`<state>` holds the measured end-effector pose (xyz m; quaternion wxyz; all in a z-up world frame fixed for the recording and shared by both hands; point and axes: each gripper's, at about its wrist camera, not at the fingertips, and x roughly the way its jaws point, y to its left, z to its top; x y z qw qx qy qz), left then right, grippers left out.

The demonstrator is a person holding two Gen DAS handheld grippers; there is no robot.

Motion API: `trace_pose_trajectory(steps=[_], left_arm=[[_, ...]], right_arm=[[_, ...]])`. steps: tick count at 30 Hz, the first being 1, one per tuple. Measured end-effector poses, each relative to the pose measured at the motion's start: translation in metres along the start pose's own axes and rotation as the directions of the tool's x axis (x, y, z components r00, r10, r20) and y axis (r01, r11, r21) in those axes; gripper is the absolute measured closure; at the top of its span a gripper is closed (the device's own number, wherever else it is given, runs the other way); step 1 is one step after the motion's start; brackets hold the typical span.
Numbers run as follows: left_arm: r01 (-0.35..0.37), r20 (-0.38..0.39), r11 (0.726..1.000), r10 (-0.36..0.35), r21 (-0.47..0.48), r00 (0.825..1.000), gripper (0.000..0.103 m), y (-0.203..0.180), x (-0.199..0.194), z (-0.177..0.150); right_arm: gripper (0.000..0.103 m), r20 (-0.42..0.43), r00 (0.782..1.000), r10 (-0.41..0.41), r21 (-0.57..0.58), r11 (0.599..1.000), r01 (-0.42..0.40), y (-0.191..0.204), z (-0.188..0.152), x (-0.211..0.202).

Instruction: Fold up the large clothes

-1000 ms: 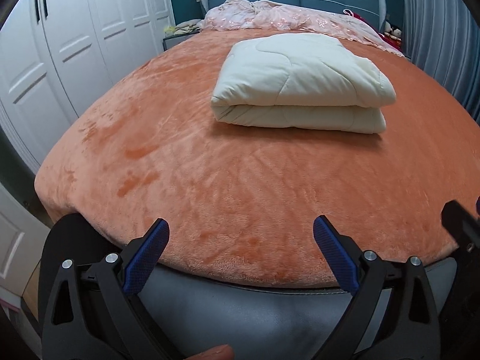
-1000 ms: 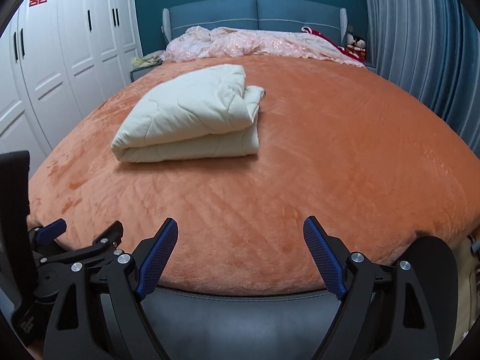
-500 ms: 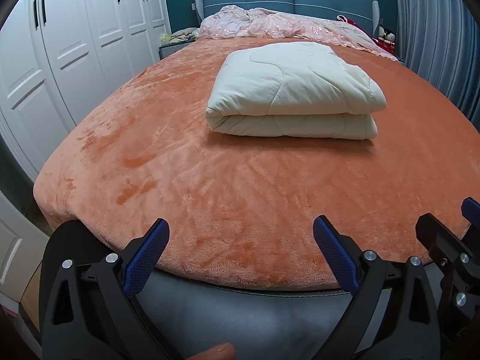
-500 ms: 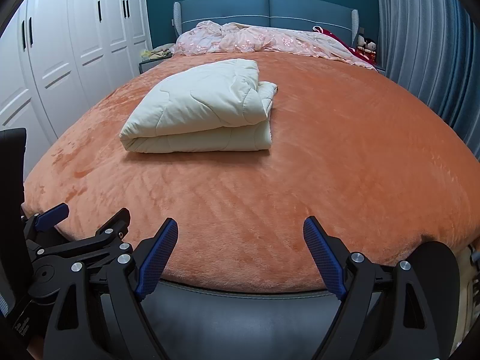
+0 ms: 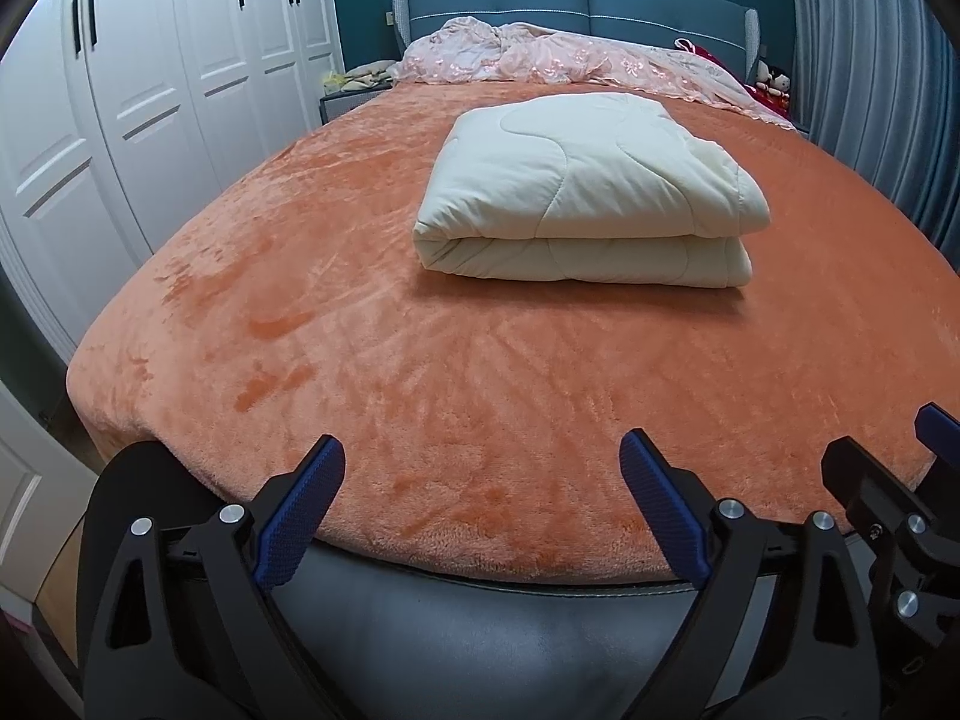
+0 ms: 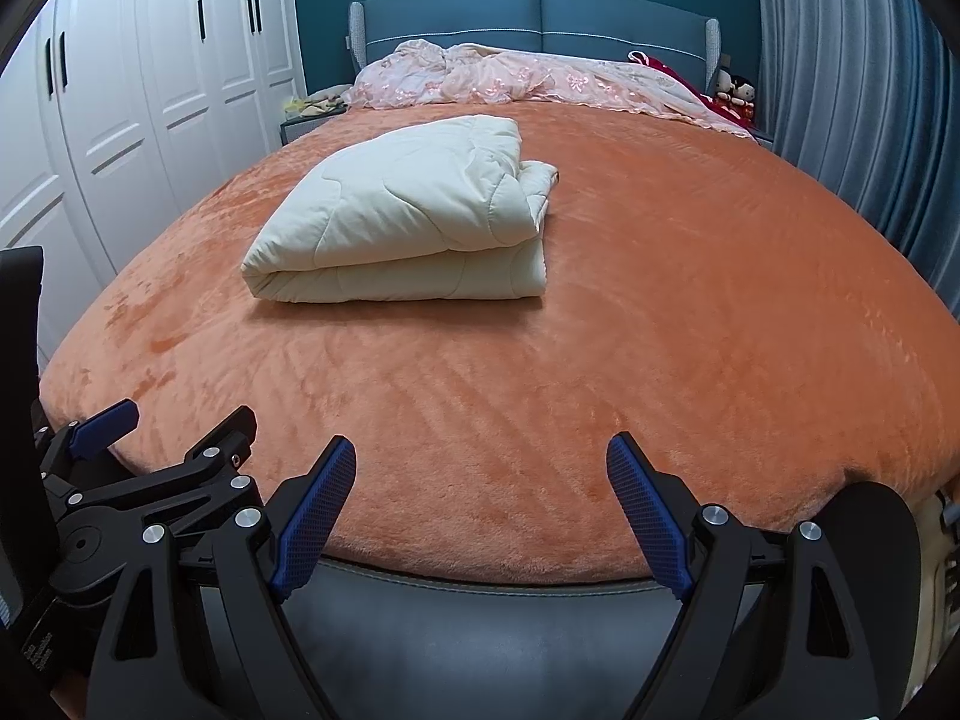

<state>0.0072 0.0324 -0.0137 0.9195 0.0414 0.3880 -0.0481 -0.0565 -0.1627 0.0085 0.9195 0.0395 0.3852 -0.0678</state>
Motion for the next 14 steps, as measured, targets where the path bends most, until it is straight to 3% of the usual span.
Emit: trace_pose_trajectory(steps=[14], left_arm=[[0.005, 0.001, 1.000, -0.005, -0.004, 1.000, 0.014, 0.0005, -0.0002, 0.0002]], right_arm=[[0.019, 0.002, 1.000, 0.002, -0.006, 1.000, -0.002, -0.0012, 0.0001, 0.0001]])
